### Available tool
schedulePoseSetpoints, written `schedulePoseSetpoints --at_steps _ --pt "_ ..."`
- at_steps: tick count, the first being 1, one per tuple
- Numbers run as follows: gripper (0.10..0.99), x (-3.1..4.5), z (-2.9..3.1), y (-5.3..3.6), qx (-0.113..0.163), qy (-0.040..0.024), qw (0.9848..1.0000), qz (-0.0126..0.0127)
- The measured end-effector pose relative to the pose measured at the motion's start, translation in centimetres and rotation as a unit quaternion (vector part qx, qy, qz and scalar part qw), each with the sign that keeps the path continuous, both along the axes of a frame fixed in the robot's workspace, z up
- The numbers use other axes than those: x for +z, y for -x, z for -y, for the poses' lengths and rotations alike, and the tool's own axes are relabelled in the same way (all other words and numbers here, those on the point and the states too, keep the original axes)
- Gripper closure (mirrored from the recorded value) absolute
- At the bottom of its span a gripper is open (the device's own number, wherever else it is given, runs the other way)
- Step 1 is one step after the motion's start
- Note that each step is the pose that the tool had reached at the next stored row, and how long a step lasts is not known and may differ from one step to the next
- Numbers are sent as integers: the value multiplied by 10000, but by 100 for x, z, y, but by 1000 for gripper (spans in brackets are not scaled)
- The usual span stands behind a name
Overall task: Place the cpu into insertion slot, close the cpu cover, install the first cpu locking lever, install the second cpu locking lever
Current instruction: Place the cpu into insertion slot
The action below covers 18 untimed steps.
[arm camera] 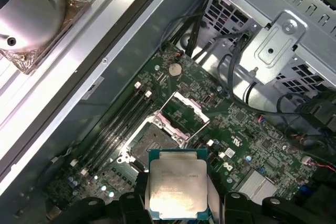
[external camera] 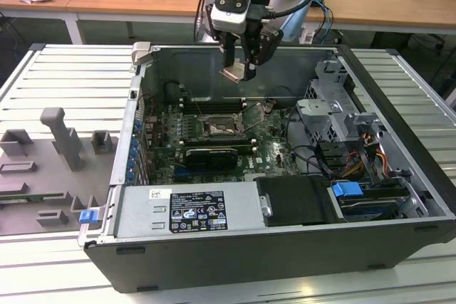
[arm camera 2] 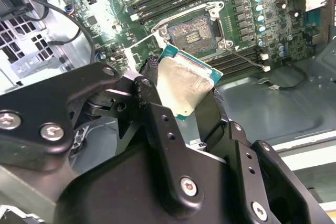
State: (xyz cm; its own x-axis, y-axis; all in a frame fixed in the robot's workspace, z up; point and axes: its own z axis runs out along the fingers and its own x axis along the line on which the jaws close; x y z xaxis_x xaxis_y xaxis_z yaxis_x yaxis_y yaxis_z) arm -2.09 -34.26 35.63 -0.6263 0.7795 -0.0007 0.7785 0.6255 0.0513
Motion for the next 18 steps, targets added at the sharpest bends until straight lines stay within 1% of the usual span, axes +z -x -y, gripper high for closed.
schedulePoseSetpoints --at_steps 3,7,9,11,14,18 --pt "561 -1 0 0 -114 5 9999 0" --pt "561 -5 0 0 -403 5 9992 0" --pt "561 -6 0 0 -554 5 9985 0" --pt "561 -10 0 0 -743 5 9972 0" --pt "561 -31 0 0 -812 5 9967 -1" --pt "561 -44 0 0 -813 7 9967 0"
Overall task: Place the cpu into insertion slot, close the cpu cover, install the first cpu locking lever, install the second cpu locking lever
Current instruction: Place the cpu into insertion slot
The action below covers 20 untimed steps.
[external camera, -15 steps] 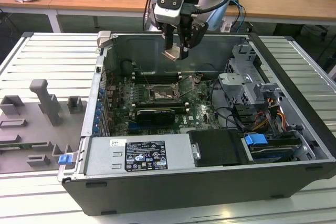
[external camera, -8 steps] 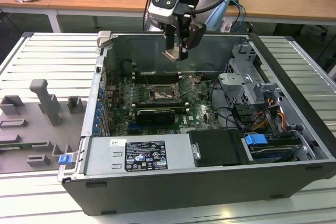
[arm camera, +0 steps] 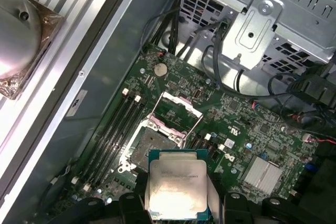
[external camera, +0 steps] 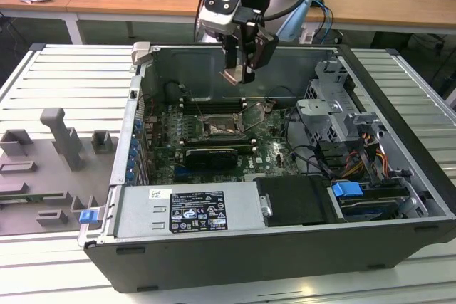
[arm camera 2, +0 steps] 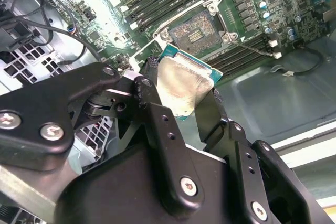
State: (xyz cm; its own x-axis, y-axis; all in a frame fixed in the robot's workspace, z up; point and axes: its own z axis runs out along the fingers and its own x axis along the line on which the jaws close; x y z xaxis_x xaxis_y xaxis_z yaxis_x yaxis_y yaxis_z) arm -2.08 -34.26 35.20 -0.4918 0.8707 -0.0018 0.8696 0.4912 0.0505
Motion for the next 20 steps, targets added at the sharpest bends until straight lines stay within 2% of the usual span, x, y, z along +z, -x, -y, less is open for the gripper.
schedulePoseSetpoints --at_steps 10,20 --pt "561 -19 0 0 -41 2 10000 0" --pt "561 -22 0 0 -230 3 9997 0"
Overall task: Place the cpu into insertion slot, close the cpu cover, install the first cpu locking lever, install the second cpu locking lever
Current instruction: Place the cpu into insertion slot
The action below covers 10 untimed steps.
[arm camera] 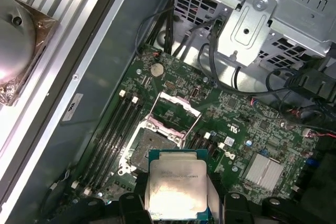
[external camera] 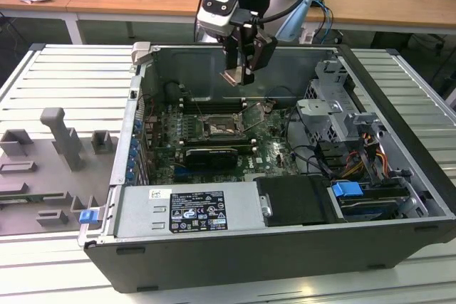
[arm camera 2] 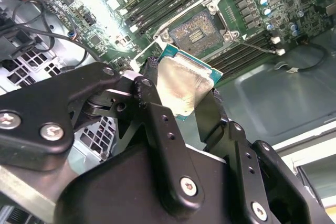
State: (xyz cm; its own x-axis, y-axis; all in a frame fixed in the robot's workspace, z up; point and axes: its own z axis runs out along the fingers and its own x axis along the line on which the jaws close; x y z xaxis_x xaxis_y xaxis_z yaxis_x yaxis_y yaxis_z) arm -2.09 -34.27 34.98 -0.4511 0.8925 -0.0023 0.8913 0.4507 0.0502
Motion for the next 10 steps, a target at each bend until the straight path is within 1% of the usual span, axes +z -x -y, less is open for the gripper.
schedulePoseSetpoints --at_steps 5,10 --pt "561 -2 0 0 -154 0 9999 0" --pt "561 -3 0 0 -241 0 9997 0"
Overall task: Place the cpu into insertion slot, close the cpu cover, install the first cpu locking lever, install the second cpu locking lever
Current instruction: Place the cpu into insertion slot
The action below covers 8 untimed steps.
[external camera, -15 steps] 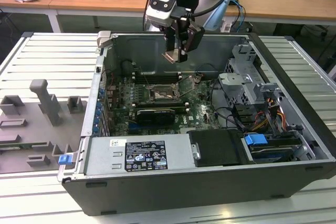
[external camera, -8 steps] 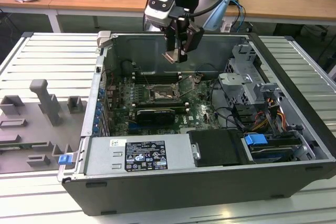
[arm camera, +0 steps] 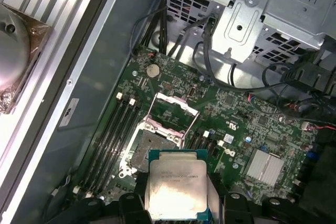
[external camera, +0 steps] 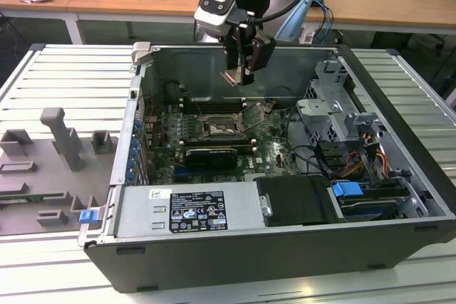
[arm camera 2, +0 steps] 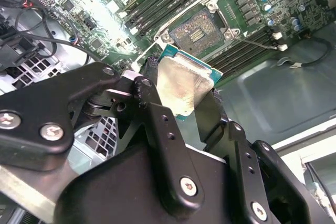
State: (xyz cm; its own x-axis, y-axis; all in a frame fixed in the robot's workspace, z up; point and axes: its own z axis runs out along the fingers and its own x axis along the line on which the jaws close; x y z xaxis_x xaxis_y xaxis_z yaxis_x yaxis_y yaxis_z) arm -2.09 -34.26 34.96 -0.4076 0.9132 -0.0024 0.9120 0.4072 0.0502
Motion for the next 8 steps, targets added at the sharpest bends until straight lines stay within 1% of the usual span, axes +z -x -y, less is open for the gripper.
schedulePoseSetpoints --at_steps 8 --pt "561 -1 0 0 -148 0 9999 0"
